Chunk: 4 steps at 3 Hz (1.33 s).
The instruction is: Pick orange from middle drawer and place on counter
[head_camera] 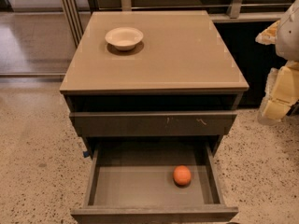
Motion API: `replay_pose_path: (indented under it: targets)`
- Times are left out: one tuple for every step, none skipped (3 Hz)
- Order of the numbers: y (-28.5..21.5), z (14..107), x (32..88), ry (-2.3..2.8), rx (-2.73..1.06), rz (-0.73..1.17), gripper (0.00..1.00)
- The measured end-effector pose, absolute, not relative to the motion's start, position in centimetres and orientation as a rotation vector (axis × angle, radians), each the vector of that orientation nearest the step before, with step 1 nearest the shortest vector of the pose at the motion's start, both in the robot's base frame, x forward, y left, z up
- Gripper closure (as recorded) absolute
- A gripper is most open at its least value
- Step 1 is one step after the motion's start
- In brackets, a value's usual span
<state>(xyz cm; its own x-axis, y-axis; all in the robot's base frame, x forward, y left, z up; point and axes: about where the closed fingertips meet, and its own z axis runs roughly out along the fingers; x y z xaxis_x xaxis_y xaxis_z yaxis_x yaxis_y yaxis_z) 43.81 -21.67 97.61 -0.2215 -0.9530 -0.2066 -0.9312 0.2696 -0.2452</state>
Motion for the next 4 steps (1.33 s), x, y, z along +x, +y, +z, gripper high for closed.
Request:
replay_pose_path:
  targets:
    - [-21.7, 97.6, 43.8, 2.232, -1.725, -0.098, 0.00]
    - [-21.7, 97.6, 43.8, 2.232, -1.725, -0.098, 0.19]
    - [-21.8, 96.2, 43.9, 2.225, -1.699, -0.086, 0.42]
    - [-21.7, 90.2, 44.0, 2.218, -1.678, 0.015, 0.66]
